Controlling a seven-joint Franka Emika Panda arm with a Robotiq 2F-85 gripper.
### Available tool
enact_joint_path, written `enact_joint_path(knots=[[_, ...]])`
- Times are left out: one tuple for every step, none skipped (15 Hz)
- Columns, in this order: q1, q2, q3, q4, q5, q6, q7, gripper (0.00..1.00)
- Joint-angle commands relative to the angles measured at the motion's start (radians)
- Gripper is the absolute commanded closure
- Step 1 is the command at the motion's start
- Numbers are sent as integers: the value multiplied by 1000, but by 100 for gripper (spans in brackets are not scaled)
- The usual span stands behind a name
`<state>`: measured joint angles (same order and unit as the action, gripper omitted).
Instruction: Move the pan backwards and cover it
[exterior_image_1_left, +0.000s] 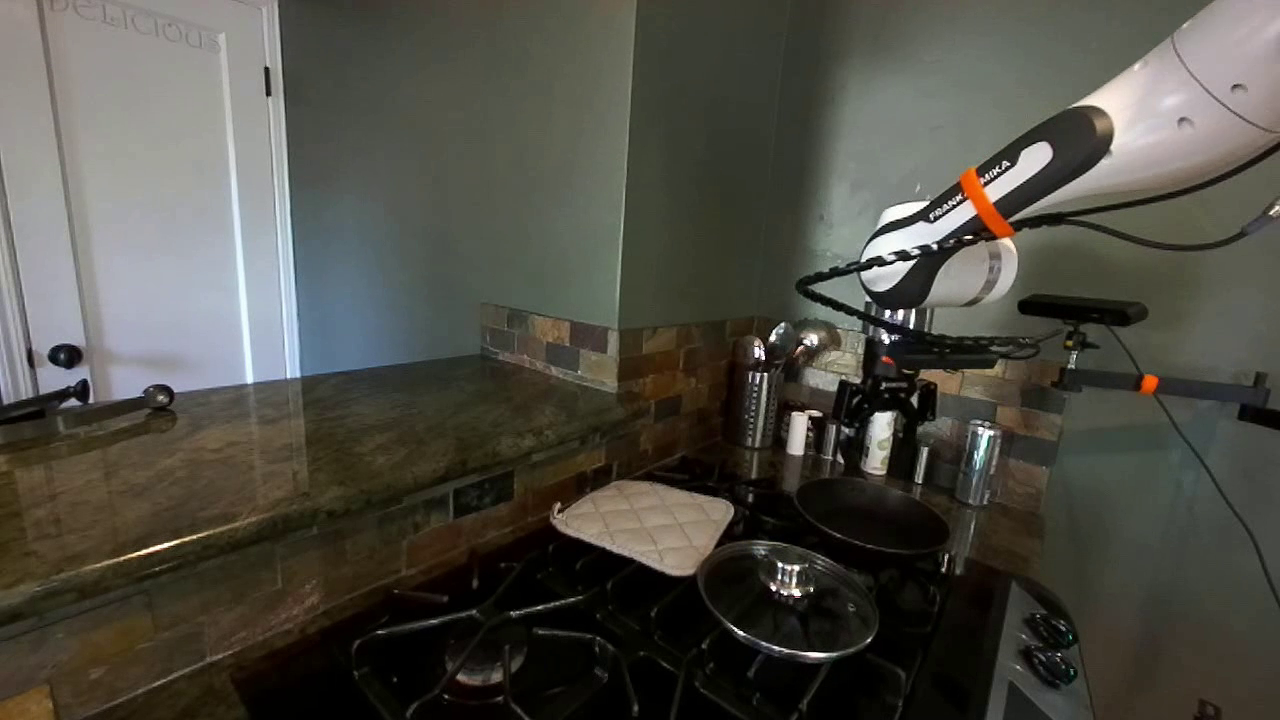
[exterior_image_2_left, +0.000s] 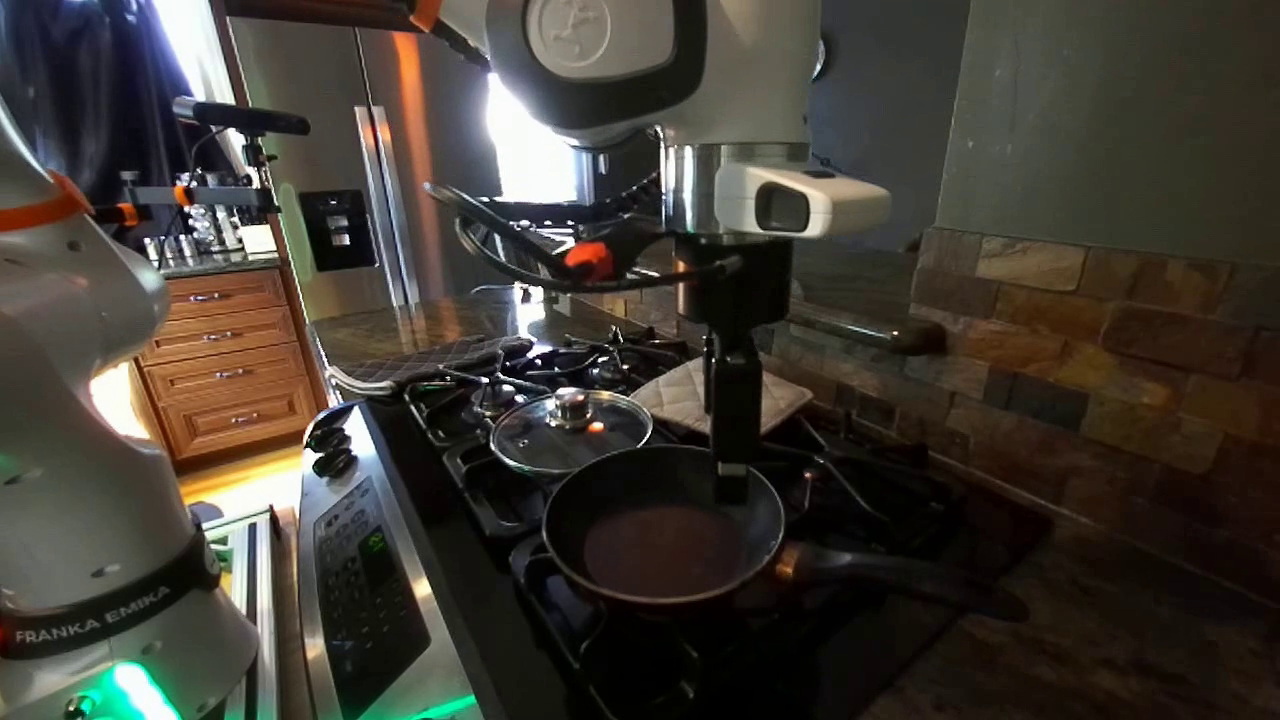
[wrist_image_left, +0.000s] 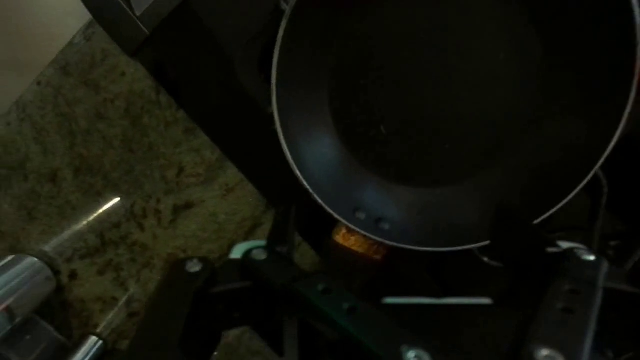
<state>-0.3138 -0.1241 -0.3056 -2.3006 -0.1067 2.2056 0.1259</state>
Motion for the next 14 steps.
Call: enact_joint_path(knots=[[-24, 95, -9, 47, 11, 46, 159, 0], [-27, 116, -12, 54, 15, 57, 205, 0], [-29, 134, -15, 64, 16, 65, 253, 0], [-30, 151, -18, 74, 21, 74, 299, 0], [-30, 168, -20, 84, 27, 76, 348, 0], [-27, 181, -23, 91, 26, 93, 400, 0], [-24, 191, -25, 100, 29, 97, 444, 0], [-21, 203, -26, 110, 31, 105, 476, 0], [-17, 211, -26, 116, 31, 109, 503, 0], [-14, 223, -25, 126, 34, 111, 521, 0], [-11, 230, -24, 132, 42, 111, 528, 0], [-7, 239, -22, 141, 43, 105, 533, 0], [-4, 246, -20, 148, 52, 94, 524, 0], [-1, 254, -18, 155, 56, 85, 518, 0]])
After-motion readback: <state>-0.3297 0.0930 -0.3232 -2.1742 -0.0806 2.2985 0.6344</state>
